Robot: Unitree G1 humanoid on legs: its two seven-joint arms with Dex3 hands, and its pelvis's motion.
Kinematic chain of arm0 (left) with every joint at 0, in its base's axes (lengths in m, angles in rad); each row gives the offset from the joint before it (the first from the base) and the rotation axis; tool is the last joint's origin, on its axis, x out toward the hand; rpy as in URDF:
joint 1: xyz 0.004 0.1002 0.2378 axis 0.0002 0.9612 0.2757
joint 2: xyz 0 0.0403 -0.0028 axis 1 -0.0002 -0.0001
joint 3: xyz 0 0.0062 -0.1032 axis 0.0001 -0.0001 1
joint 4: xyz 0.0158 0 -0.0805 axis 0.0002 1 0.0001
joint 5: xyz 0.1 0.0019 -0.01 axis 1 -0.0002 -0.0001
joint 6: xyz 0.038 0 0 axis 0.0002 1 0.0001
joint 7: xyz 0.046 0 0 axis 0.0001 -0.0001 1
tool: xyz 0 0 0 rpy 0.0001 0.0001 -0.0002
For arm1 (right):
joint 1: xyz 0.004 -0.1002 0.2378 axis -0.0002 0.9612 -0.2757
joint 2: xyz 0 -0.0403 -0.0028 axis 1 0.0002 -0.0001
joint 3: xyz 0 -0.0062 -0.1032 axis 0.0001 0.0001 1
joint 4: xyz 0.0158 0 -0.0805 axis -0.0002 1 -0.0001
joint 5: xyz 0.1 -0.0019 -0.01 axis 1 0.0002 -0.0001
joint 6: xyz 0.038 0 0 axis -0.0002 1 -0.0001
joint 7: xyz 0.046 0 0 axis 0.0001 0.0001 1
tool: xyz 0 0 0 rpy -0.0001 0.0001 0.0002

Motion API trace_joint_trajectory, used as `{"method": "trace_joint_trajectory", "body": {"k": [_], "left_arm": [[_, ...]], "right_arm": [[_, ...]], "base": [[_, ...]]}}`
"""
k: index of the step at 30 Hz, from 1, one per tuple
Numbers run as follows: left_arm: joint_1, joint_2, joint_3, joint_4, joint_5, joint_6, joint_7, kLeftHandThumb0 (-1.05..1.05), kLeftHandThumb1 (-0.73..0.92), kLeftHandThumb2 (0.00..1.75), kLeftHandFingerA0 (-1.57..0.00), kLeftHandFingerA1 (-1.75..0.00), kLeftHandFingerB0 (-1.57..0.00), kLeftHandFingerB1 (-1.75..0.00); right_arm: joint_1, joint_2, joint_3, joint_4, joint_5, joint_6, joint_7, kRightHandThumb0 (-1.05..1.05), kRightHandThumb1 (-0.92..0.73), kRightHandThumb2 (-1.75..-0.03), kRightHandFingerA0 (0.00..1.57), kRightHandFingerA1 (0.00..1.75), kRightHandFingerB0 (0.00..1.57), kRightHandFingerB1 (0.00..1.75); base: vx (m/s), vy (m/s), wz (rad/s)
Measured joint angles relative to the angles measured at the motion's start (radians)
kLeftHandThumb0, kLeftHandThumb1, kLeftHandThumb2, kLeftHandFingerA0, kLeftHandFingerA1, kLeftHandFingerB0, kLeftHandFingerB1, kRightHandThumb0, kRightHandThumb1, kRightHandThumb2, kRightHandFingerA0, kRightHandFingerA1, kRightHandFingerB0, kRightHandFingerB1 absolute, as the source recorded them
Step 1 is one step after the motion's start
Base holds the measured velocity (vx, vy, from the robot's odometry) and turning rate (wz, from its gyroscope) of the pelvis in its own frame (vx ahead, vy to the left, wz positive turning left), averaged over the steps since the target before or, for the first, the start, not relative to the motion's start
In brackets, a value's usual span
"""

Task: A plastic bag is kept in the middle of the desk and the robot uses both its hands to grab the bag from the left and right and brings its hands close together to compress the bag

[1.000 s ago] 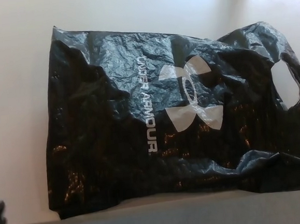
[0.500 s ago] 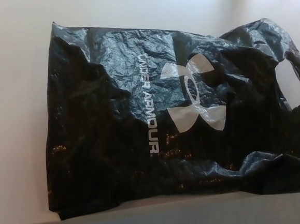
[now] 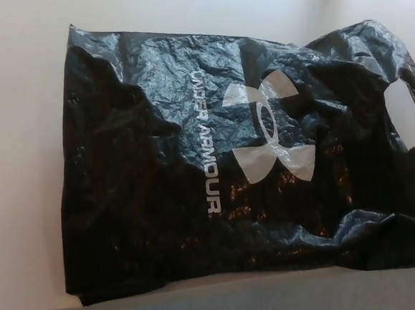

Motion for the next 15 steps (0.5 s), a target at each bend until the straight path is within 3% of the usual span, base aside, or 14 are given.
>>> {"method": "trace_joint_trajectory", "body": {"k": [5, 6, 10, 11, 12, 14, 15], "left_arm": [[-0.054, -0.046, -0.038, 0.219, 0.003, 0.0, 0.0, -0.71, 0.92, 0.84, -0.2, -0.44, -0.13, -0.32], [-0.058, -0.05, -0.042, 0.246, 0.004, 0.0, 0.0, -0.32, 0.62, 1.18, -0.03, -0.5, 0.0, -0.48], [-0.079, -0.083, -0.075, 0.419, 0.018, 0.0, 0.005, -0.32, 0.61, 1.18, -0.02, -0.49, 0.0, -0.48], [-0.081, -0.091, -0.084, 0.456, 0.023, 0.0, 0.008, -0.67, 0.92, 0.81, -0.22, -0.38, -0.16, -0.29], [-0.083, -0.096, -0.091, 0.479, 0.025, 0.0, 0.01, -0.31, 0.63, 1.18, -0.02, -0.49, 0.0, -0.48], [-0.089, -0.119, -0.115, 0.575, 0.037, 0.0, 0.019, -0.32, 0.62, 1.18, -0.02, -0.49, 0.0, -0.48], [-0.091, -0.131, -0.123, 0.612, 0.04, 0.0, 0.022, -0.66, 0.92, 0.8, -0.22, -0.39, -0.16, -0.3]], "right_arm": [[-0.034, 0.031, 0.031, 0.193, -0.016, 0.025, -0.013, -0.38, -0.46, -1.09, 0.03, 0.51, 0.0, 0.48], [-0.036, 0.034, 0.036, 0.217, -0.019, 0.026, -0.015, -0.38, -0.47, -1.1, 0.02, 0.5, 0.0, 0.48], [-0.037, 0.062, 0.069, 0.359, -0.037, 0.034, -0.03, -0.37, -0.51, -1.11, 0.01, 0.5, 0.0, 0.48], [-0.037, 0.071, 0.079, 0.389, -0.042, 0.035, -0.033, -0.36, -0.53, -1.11, 0.01, 0.5, 0.0, 0.47], [-0.037, 0.075, 0.085, 0.407, -0.045, 0.036, -0.036, -0.36, -0.54, -1.12, 0.0, 0.49, 0.0, 0.48], [-0.036, 0.098, 0.11, 0.487, -0.059, 0.039, -0.049, -0.36, -0.55, -1.12, 0.0, 0.5, 0.0, 0.48], [-0.036, 0.108, 0.122, 0.52, -0.065, 0.039, -0.054, -0.35, -0.57, -1.13, 0.0, 0.49, 0.0, 0.47]], "base": [[0.0, 0.0, 0.0], [0.0, 0.0, 0.0], [0.0, 0.0, 0.0], [0.0, 0.0, 0.0], [0.0, 0.0, 0.0], [0.0, 0.0, 0.0], [0.0, 0.0, 0.0]]}}
